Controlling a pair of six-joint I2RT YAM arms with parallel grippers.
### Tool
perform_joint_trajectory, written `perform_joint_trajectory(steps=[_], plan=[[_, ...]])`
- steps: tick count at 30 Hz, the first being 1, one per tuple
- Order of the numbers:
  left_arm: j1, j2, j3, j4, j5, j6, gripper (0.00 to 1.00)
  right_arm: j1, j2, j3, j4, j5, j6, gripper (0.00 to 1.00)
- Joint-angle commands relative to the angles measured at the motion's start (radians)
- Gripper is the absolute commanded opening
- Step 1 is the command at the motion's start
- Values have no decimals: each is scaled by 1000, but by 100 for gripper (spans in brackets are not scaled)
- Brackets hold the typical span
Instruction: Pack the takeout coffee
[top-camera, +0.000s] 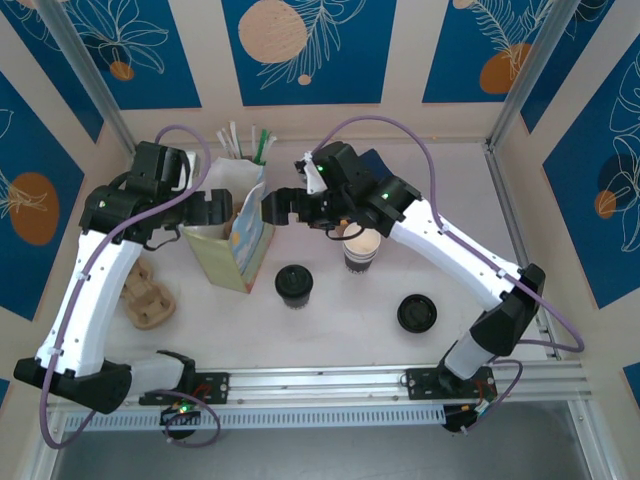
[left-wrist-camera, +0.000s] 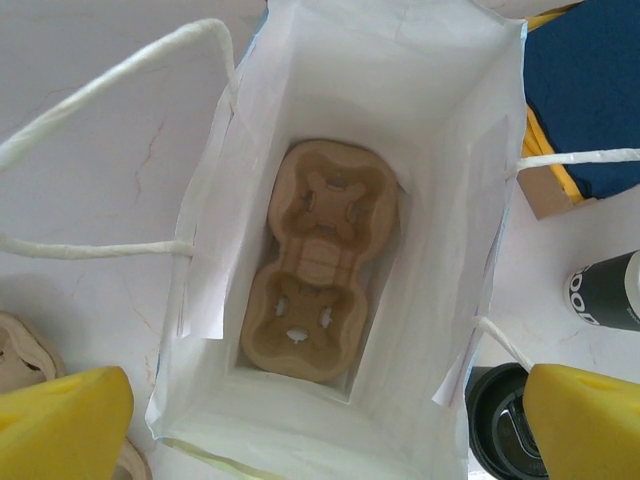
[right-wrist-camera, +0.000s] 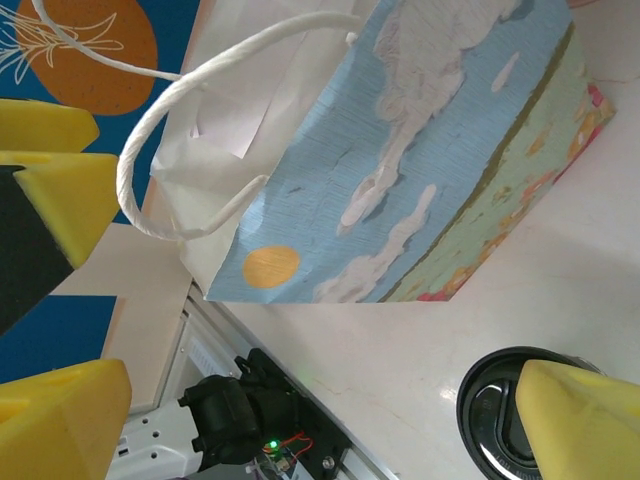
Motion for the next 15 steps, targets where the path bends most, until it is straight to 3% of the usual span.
perform_joint_trajectory(steps=[1, 15], plan=[[2, -31, 8, -29, 21, -6, 100, 20, 23, 44, -27, 42, 1, 99], [0, -80, -42, -37, 51, -64, 100, 37, 35, 76, -59, 126, 24, 99]])
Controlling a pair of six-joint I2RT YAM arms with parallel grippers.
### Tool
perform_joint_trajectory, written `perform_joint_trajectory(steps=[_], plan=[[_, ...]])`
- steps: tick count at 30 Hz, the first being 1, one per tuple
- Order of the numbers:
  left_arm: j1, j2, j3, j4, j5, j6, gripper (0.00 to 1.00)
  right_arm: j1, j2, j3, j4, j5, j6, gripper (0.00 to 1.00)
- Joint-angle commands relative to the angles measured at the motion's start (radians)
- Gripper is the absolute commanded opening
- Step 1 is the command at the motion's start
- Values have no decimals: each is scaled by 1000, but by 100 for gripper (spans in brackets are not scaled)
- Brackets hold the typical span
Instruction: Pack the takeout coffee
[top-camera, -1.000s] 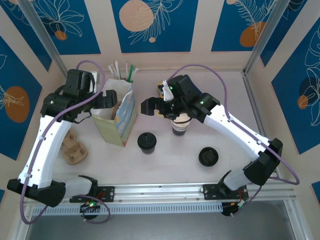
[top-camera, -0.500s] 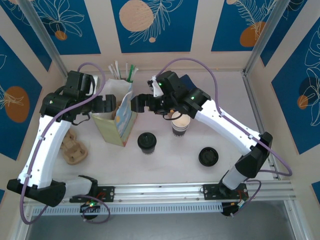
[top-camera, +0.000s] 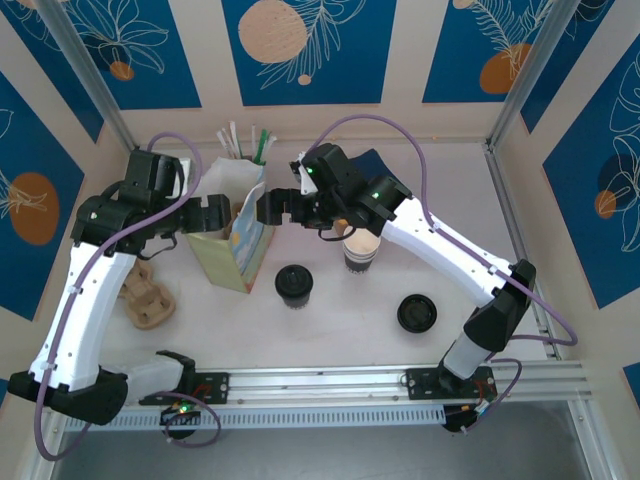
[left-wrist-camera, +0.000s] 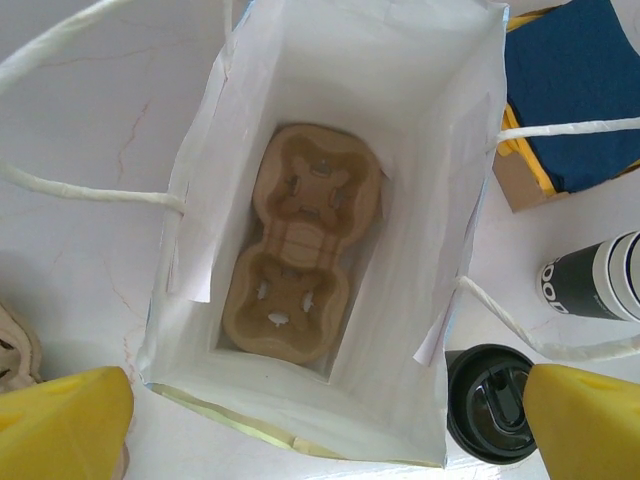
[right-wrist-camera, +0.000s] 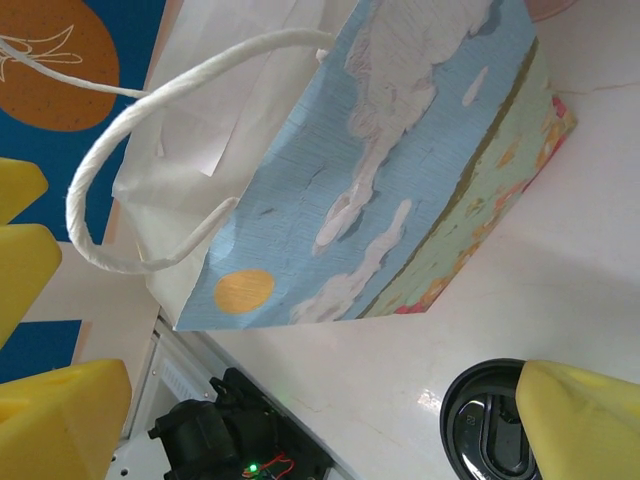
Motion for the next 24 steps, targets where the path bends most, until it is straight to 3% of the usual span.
perform_joint_trajectory(steps=[1, 8, 14, 21, 24], plan=[[1, -28, -7, -30, 16, -19, 100, 12, -1, 34, -24, 30, 12, 99], [2, -27, 0, -45, -5, -21, 100, 8, 2, 55, -44, 6, -29, 99], [2, -26, 32, -93, -117, -35, 100, -30, -1, 48, -43, -84, -67, 99], [7, -19, 67, -174, -263, -9, 92, -58, -8, 28, -39, -142, -91, 99], [17, -10, 55, -162, -265, 28, 87, -63, -14, 26, -38, -152, -94, 99]])
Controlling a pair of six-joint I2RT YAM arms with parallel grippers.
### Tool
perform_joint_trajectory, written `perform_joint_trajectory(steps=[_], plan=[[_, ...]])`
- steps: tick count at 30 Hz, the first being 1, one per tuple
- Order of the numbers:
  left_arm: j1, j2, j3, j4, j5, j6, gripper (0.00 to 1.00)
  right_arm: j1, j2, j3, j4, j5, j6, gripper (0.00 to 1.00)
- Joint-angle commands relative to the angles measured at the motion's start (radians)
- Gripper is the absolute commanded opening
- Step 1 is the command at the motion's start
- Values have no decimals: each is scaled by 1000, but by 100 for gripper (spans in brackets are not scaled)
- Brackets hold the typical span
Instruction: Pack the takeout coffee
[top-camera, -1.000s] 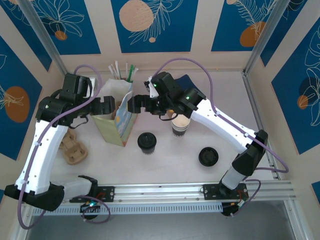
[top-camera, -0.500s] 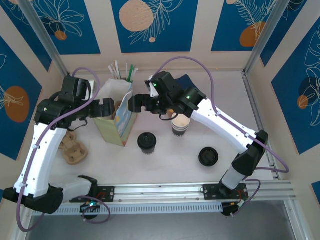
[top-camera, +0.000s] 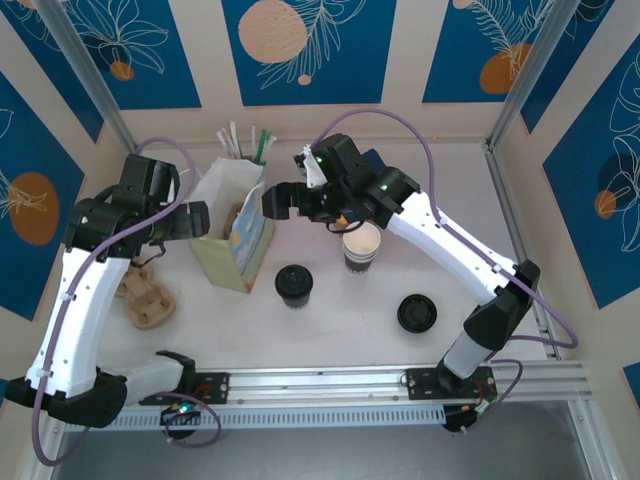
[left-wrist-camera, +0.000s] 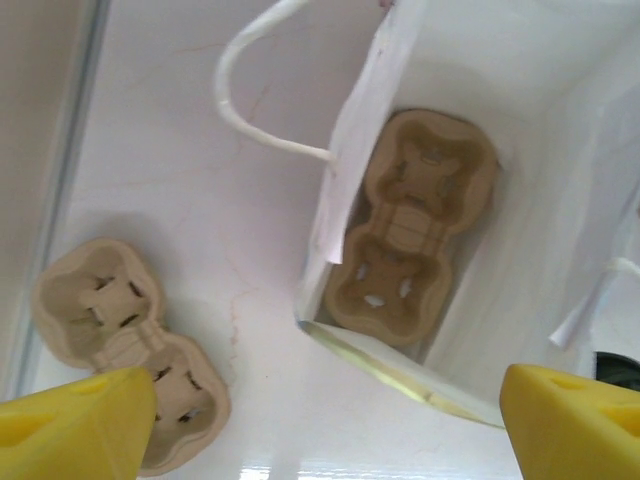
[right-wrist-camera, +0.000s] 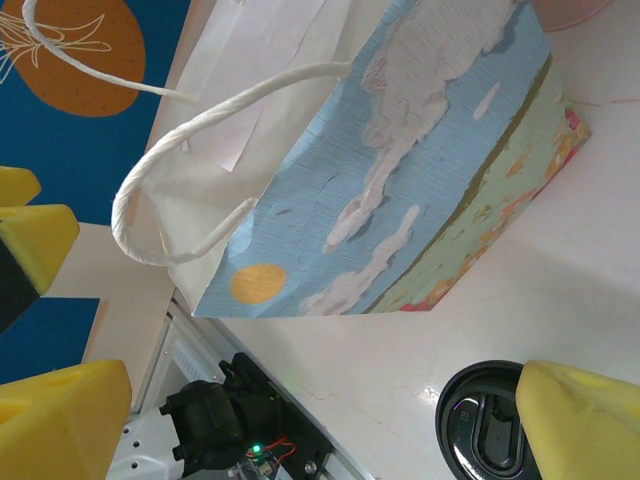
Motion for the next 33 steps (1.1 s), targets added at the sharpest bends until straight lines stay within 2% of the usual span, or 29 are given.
perform_joint_trajectory(steps=[1, 2, 5, 16, 21, 33], plan=[[16, 10, 9, -22, -36, 44, 86, -6, -16, -6, -11, -44, -25, 99], [17, 19, 7, -20, -31, 45, 85, -6, -18, -7, -10, -46, -25, 99], [31, 45, -20, 12, 2, 64, 73, -6, -26, -13, -11, -50, -23, 99], [126, 131, -85, 137, 76, 145, 53, -5, -76, -70, -5, -33, -17, 99], [128, 144, -112, 153, 100, 148, 36, -11, -91, -95, 1, -26, -14, 99], [127, 79, -164, 159, 262, -32, 20, -38, -90, -118, 13, -53, -17, 99]])
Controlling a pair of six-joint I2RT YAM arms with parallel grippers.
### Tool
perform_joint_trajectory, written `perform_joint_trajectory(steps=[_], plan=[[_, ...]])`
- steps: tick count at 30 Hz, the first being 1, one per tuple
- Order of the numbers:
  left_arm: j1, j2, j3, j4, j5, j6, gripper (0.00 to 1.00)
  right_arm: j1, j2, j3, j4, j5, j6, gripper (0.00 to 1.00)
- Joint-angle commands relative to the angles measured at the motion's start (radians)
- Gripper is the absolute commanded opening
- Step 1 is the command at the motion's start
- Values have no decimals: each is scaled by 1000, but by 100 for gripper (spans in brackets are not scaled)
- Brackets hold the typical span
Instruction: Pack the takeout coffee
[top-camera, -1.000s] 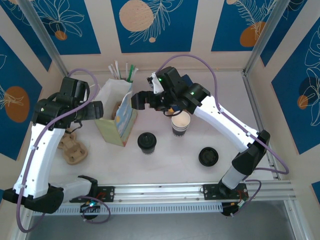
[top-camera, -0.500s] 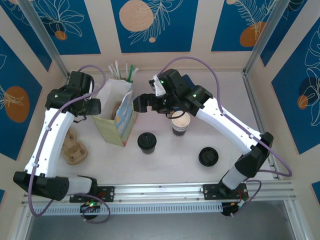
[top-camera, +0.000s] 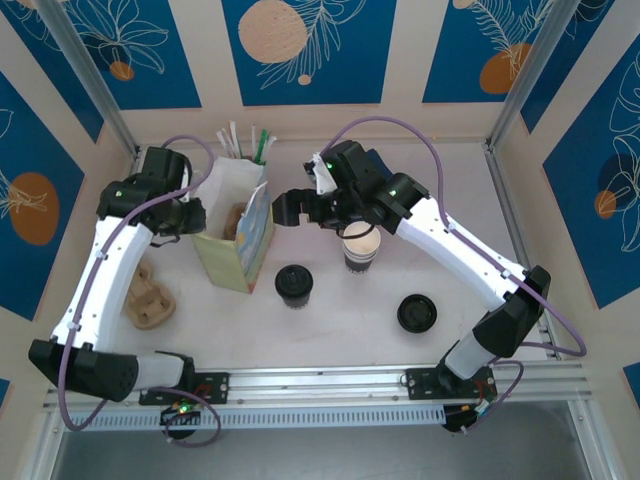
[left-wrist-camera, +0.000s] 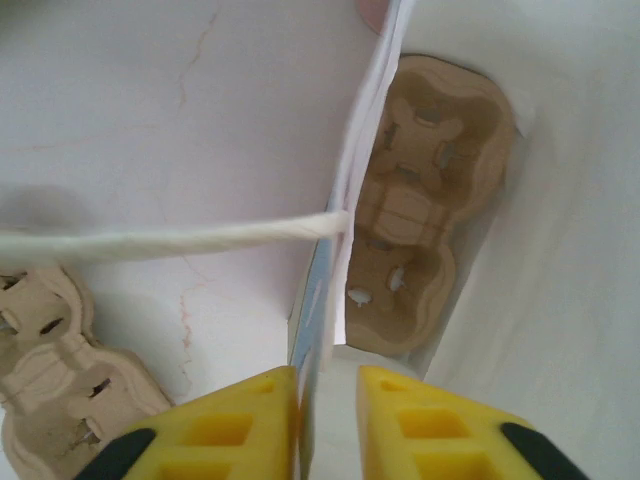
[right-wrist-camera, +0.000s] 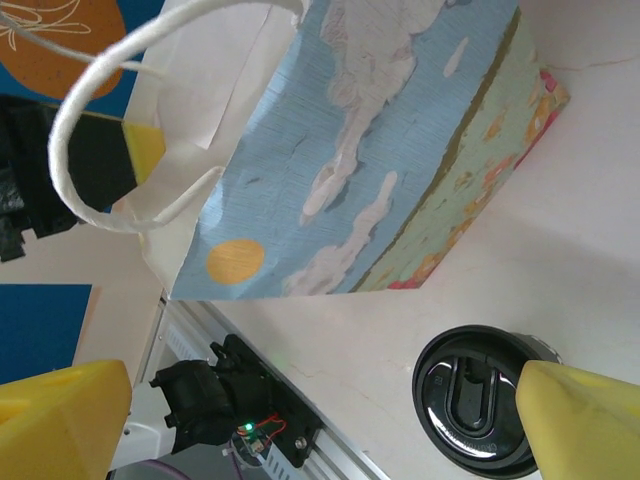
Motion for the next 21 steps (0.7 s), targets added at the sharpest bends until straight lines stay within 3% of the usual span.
perform_joint_trajectory(steps=[1, 16, 21], plan=[[6, -38, -18, 16, 78, -89, 20, -7, -25, -11, 6, -29, -15, 99], [4, -87, -129, 175, 153, -269, 7, -21, -39, -32, 8, -46, -21, 99], [4, -70, -120, 222, 171, -303, 9, -24, -50, -48, 6, -45, -21, 99]])
